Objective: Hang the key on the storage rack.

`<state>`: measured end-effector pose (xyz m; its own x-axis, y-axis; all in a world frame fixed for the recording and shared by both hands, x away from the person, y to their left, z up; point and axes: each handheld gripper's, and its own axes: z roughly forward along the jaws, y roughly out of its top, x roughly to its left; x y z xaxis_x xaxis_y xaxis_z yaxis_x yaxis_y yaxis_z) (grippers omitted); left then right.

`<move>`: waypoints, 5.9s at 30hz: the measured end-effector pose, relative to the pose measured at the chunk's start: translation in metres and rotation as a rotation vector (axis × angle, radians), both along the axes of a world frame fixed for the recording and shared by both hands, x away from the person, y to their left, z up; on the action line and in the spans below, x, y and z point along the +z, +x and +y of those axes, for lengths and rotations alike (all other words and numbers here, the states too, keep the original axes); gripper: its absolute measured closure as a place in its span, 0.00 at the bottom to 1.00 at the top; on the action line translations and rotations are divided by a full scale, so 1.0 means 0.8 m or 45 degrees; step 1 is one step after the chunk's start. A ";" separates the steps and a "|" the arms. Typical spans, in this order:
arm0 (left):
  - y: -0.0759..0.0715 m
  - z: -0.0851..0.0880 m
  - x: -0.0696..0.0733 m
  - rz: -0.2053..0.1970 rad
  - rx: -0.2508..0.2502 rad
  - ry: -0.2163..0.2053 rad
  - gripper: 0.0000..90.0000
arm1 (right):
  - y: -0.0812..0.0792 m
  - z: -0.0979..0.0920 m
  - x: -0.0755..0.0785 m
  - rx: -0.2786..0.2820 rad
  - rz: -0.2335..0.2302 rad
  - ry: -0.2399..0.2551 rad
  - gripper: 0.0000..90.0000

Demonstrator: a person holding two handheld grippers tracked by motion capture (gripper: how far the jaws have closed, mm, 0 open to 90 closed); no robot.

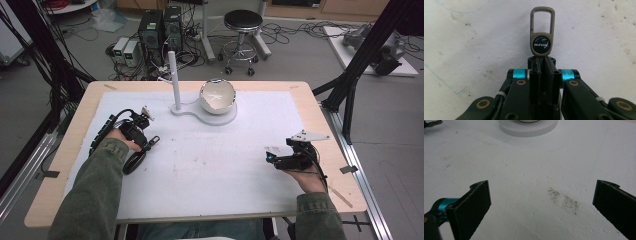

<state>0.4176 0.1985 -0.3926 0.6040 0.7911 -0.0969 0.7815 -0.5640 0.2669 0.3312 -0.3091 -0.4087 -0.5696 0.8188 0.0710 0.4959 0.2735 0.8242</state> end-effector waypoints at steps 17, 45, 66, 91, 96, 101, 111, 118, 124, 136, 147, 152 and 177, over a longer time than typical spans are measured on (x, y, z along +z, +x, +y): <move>-0.004 -0.010 0.065 -0.097 -0.086 -0.084 0.92 | 0.000 0.001 0.001 0.009 0.008 0.009 0.01; 0.035 -0.051 0.174 -0.139 -0.282 -0.155 0.92 | 0.002 0.003 0.000 0.051 0.032 0.030 0.01; 0.087 -0.057 0.248 -0.261 -0.264 -0.106 0.92 | 0.005 0.003 -0.003 0.061 0.042 0.035 0.01; 0.118 -0.069 0.217 -0.236 -0.242 0.024 0.92 | 0.004 -0.004 -0.002 0.051 0.053 0.048 0.01; 0.121 -0.072 0.211 -0.246 -0.229 0.046 0.92 | 0.004 -0.004 -0.002 0.051 0.056 0.045 0.01; 0.122 -0.075 0.206 -0.241 -0.233 0.056 0.92 | 0.004 -0.005 -0.002 0.050 0.057 0.048 0.01; 0.121 -0.072 0.200 -0.242 -0.224 0.040 0.90 | 0.004 -0.005 -0.002 0.050 0.062 0.047 0.01; 0.119 -0.068 0.199 -0.233 -0.206 -0.011 0.86 | 0.004 -0.004 -0.003 0.051 0.058 0.048 0.01; 0.112 -0.064 0.199 -0.211 -0.193 -0.060 0.56 | 0.004 -0.003 -0.003 0.055 0.065 0.043 0.01; 0.079 -0.049 0.184 -0.261 -0.182 -0.090 0.05 | 0.004 -0.003 -0.003 0.052 0.066 0.044 0.01; 0.048 -0.029 0.173 -0.333 -0.153 -0.159 0.02 | 0.003 0.000 -0.003 0.054 0.068 0.038 0.01; 0.032 -0.021 0.167 -0.366 -0.166 -0.156 0.02 | 0.002 0.000 -0.003 0.053 0.066 0.034 0.01; -0.014 0.027 0.096 -0.371 -0.103 -0.250 0.02 | 0.001 0.006 -0.004 0.062 0.073 0.021 0.01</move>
